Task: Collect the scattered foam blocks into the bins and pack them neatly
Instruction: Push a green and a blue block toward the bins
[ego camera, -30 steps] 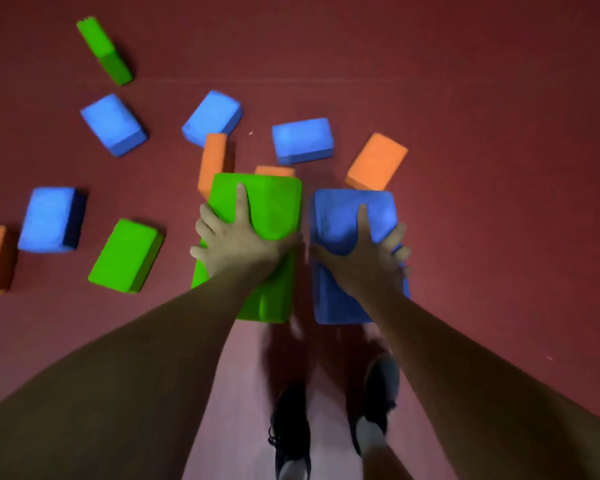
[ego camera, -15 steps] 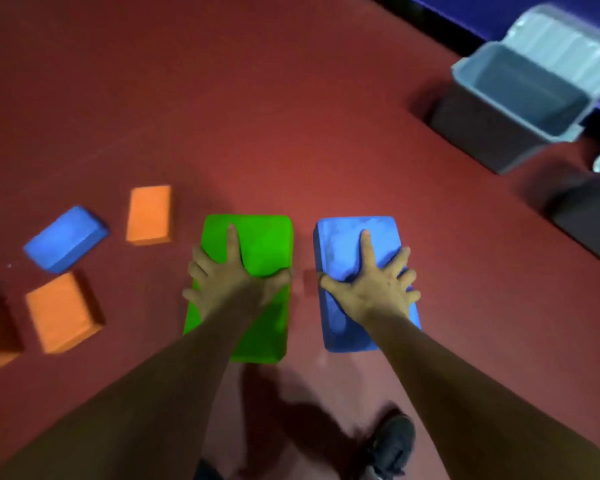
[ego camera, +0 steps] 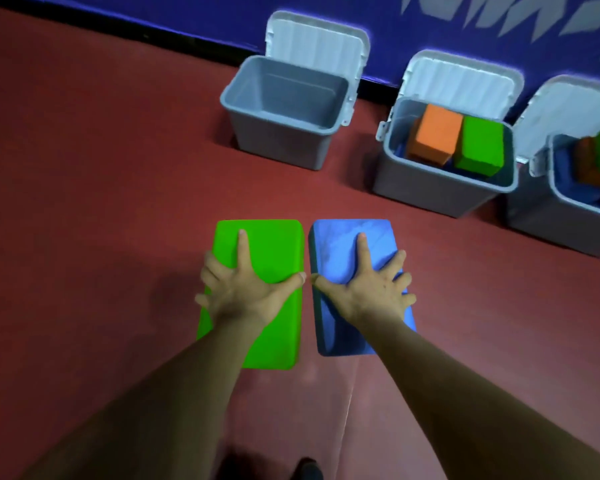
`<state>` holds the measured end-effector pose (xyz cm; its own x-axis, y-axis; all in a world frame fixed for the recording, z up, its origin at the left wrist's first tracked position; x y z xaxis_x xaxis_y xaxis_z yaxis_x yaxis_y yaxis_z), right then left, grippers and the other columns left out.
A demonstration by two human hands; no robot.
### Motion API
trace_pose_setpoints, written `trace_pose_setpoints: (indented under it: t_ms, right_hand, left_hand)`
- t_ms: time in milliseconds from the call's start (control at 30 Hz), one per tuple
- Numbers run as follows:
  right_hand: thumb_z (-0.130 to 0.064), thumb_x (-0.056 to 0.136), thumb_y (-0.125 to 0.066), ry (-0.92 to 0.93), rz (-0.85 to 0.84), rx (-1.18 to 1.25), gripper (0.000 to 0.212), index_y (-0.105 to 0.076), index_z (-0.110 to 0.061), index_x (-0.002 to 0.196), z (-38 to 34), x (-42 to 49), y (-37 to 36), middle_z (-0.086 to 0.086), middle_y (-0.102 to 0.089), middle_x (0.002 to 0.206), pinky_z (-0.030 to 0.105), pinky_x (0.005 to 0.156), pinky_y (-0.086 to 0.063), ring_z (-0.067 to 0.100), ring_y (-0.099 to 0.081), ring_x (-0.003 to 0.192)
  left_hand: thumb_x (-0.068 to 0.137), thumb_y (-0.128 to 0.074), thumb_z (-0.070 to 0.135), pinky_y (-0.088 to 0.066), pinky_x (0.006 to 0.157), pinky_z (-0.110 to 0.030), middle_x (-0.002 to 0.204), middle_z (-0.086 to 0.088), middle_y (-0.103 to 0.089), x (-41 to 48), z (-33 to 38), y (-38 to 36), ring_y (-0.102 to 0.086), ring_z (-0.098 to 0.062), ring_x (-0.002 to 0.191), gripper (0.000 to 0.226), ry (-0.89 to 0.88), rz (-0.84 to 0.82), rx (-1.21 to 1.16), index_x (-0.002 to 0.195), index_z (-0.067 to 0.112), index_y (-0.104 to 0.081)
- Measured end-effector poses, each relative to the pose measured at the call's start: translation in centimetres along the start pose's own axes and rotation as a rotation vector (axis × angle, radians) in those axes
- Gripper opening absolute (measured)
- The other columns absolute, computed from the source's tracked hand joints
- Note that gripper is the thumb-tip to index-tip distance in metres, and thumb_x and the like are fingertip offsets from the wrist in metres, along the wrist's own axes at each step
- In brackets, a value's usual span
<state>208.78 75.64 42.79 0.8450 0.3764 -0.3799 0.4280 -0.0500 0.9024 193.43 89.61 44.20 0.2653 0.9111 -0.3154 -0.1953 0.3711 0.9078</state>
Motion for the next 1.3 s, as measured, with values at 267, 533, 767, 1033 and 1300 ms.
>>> trace_pose_setpoints:
  t_ms: [267,533,767,1033,1300]
  right_hand:
    - [-0.096,0.063,-0.047,-0.23,0.016,0.074,0.115,0.009,-0.051,0.154,8.1,13.8,3.6,0.022,0.009,0.164,0.063,0.11,-0.022,0.049,-0.021,0.14]
    - [-0.098,0.06,-0.045,-0.346,0.009,0.05,0.117,0.007,-0.052,0.154,12.0,28.0,4.1,0.019,0.006,0.165,0.059,0.108,-0.027,0.045,-0.025,0.138]
    - [-0.096,0.06,-0.049,-0.418,-0.008,0.093,0.117,0.002,-0.05,0.155,15.7,37.2,6.7,0.02,0.005,0.165,0.059,0.11,-0.026,0.045,-0.024,0.14]
    - [-0.094,0.061,-0.051,-0.381,-0.017,0.139,0.118,0.003,-0.05,0.156,19.8,53.5,9.9,0.02,0.006,0.166,0.06,0.108,-0.025,0.046,-0.023,0.14]
    - [-0.096,0.059,-0.05,-0.335,0.003,0.144,0.119,0.003,-0.05,0.155,24.3,66.3,14.8,0.021,0.006,0.165,0.062,0.108,-0.023,0.047,-0.02,0.141]
  left_hand:
    - [0.047,-0.055,0.1,-0.032,0.104,-0.055,0.158,-0.017,-0.011,7.7,15.9,-7.0,-0.024,-0.035,0.14,0.13,-0.143,-0.094,0.083,0.155,0.051,0.0]
    - [0.047,-0.06,0.097,-0.029,0.109,-0.056,0.16,-0.015,-0.008,16.8,30.8,-13.8,-0.022,-0.034,0.144,0.129,-0.281,-0.147,0.09,0.154,0.053,-0.003]
    - [0.049,-0.058,0.098,-0.031,0.105,-0.054,0.157,-0.016,-0.011,21.5,41.1,-17.4,-0.022,-0.035,0.141,0.129,-0.304,-0.192,0.145,0.155,0.051,-0.001]
    - [0.049,-0.052,0.102,-0.034,0.104,-0.057,0.156,-0.018,-0.014,29.5,54.4,-22.2,-0.025,-0.036,0.14,0.131,-0.283,-0.139,0.189,0.155,0.048,0.005]
    - [0.05,-0.056,0.099,-0.031,0.107,-0.057,0.16,-0.019,-0.007,33.0,68.9,-28.1,-0.019,-0.035,0.145,0.133,-0.233,-0.203,0.183,0.156,0.047,0.005]
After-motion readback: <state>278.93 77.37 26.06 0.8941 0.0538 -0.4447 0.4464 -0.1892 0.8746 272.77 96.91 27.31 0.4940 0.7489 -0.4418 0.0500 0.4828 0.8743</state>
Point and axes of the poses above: each hand's wrist, its own x-axis towards the middle knuckle, its own y-axis out of the back of the hand, z = x × y, the point moved 4 cm from there along x, towards the middle knuckle
